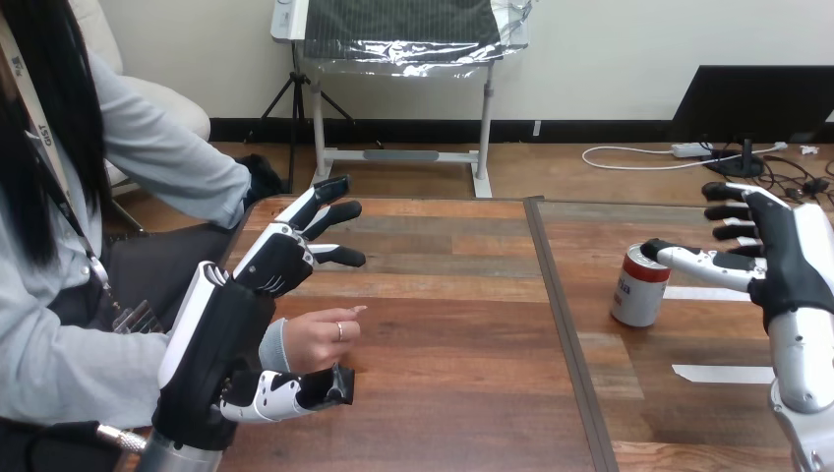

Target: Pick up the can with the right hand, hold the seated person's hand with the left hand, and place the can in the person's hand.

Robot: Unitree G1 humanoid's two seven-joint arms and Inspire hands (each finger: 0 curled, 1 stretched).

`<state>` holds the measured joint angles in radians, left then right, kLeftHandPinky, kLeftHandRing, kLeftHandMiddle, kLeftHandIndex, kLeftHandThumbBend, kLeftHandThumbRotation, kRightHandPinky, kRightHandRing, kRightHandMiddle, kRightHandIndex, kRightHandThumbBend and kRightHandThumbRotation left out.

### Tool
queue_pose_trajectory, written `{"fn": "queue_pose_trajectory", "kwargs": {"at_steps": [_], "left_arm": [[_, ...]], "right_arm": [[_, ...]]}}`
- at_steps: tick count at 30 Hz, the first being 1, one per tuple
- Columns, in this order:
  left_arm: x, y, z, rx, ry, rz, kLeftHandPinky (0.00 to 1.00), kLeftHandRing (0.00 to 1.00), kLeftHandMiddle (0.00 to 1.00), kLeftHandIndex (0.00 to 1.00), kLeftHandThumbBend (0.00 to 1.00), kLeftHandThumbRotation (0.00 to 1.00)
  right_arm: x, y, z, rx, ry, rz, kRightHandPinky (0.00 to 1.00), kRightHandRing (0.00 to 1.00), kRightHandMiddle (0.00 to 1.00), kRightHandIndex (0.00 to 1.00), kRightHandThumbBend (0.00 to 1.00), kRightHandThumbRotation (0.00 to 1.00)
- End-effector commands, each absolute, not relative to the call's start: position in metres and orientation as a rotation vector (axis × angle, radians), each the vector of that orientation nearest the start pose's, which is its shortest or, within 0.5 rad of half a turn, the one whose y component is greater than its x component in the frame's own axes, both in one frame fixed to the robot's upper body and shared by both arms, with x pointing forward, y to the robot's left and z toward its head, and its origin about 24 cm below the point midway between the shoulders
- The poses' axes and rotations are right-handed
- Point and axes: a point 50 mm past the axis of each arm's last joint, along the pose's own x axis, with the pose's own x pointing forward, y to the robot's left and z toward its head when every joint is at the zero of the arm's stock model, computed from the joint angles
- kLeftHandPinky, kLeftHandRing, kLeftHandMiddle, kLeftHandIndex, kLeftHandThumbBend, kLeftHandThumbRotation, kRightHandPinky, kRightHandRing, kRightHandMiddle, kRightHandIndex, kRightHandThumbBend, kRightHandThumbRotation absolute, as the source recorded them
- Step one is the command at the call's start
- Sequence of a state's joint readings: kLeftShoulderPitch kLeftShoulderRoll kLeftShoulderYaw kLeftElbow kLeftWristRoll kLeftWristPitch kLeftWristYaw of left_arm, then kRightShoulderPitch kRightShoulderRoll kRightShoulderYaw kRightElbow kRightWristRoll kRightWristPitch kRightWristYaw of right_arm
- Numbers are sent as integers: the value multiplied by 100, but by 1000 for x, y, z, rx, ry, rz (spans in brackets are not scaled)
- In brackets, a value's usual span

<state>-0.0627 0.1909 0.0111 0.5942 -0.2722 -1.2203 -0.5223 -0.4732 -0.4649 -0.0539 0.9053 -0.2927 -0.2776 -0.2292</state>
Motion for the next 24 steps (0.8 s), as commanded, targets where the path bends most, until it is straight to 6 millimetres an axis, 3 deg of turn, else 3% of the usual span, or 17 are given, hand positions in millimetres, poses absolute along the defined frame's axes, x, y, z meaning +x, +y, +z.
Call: {"fn": "queue_pose_trajectory", "kwargs": {"at_steps": [1, 13, 24], "left_arm": [[229, 183, 53, 183, -750, -348, 68, 87, 92, 89, 100, 67], [228, 183, 54, 191, -756, -343, 68, 87, 92, 89, 100, 67], [227, 182, 53, 187, -760, -340, 68, 86, 91, 88, 100, 69]], "right_arm": [[347, -281, 90, -746, -77, -289, 73, 83, 84, 84, 100, 37], [357, -272, 94, -769, -78, -236, 85, 95, 90, 88, 100, 41], [368, -265, 93, -788, -19, -199, 86, 97, 92, 90, 100, 41]]}}
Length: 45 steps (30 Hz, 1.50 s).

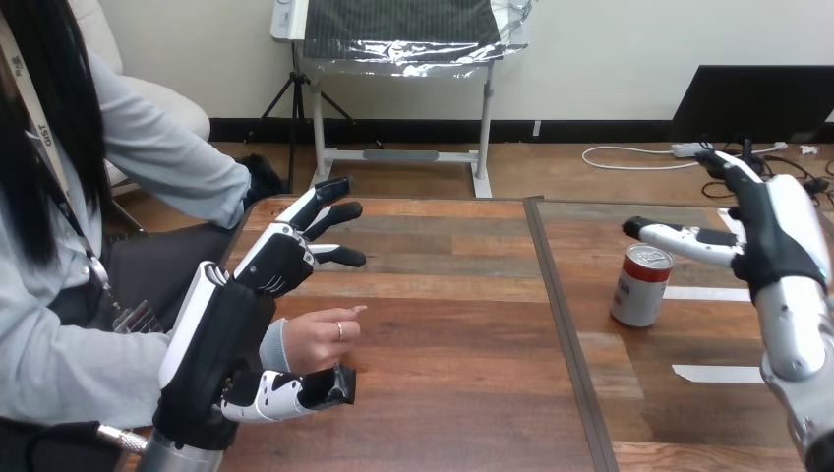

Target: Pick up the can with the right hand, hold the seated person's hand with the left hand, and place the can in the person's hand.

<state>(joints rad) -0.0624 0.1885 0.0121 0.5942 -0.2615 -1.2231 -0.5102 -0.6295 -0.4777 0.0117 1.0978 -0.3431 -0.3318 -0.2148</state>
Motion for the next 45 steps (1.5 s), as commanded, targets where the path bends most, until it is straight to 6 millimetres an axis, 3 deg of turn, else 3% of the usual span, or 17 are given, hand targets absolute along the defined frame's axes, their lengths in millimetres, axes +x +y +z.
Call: {"fn": "queue_pose_trajectory", "kwargs": {"at_steps": [1, 45], "left_arm": [[227, 182, 53, 184, -758, -343, 68, 86, 91, 88, 100, 68], [219, 184, 53, 183, -743, -350, 69, 89, 94, 90, 100, 66]], "right_arm": [[368, -264, 93, -789, -15, -196, 86, 97, 92, 90, 100, 40], [375, -254, 73, -843, 193, -145, 79, 94, 90, 91, 100, 42]]}}
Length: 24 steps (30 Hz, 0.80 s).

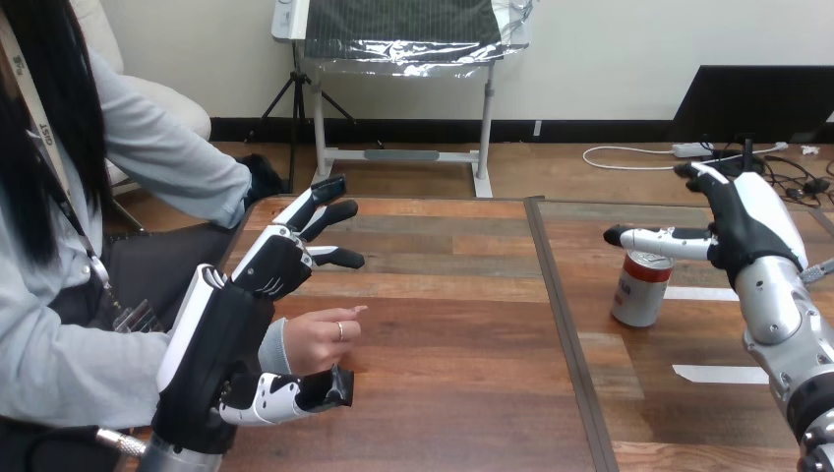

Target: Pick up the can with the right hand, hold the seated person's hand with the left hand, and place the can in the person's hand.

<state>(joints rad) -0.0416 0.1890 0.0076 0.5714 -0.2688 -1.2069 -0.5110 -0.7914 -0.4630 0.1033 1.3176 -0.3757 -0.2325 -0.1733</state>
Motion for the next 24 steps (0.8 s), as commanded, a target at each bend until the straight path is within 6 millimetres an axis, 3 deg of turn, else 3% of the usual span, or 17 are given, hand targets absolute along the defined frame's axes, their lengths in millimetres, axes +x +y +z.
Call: {"fn": "queue_pose_trajectory", "kwargs": {"at_steps": [1, 24], "left_arm": [[219, 184, 53, 184, -744, -350, 69, 89, 94, 90, 100, 66], [217, 185, 54, 187, -746, -356, 70, 89, 94, 91, 100, 65]], "right_arm": [[374, -254, 73, -845, 195, -144, 78, 94, 90, 91, 100, 42], [369, -252, 56, -885, 302, -107, 68, 83, 87, 92, 100, 46]]}}
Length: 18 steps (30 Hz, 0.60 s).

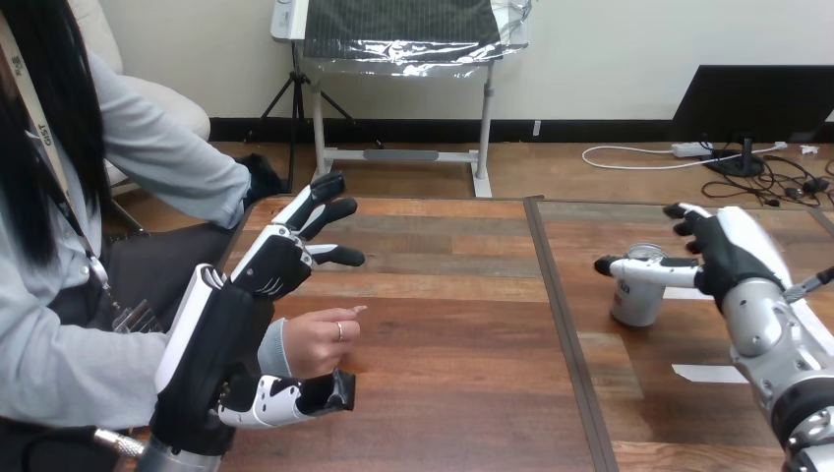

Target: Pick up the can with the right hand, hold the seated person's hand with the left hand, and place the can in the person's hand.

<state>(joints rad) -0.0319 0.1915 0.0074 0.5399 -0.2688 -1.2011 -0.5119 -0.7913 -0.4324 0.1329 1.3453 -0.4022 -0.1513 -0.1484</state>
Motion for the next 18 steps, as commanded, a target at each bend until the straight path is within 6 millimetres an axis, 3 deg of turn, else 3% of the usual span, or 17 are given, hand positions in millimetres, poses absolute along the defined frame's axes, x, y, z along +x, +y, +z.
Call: {"fn": "queue_pose_trajectory", "kwargs": {"at_steps": [1, 8, 18], "left_arm": [[217, 185, 54, 186, -746, -356, 70, 89, 94, 91, 100, 65], [216, 185, 54, 194, -760, -351, 70, 89, 94, 91, 100, 65], [215, 185, 54, 203, -769, -343, 69, 87, 93, 90, 100, 67]], "right_arm": [[369, -252, 55, -883, 303, -106, 66, 82, 85, 92, 100, 46], [367, -250, 50, -898, 318, -80, 62, 78, 82, 91, 100, 43], [364, -248, 44, -900, 338, -65, 64, 77, 79, 90, 100, 44]]}}
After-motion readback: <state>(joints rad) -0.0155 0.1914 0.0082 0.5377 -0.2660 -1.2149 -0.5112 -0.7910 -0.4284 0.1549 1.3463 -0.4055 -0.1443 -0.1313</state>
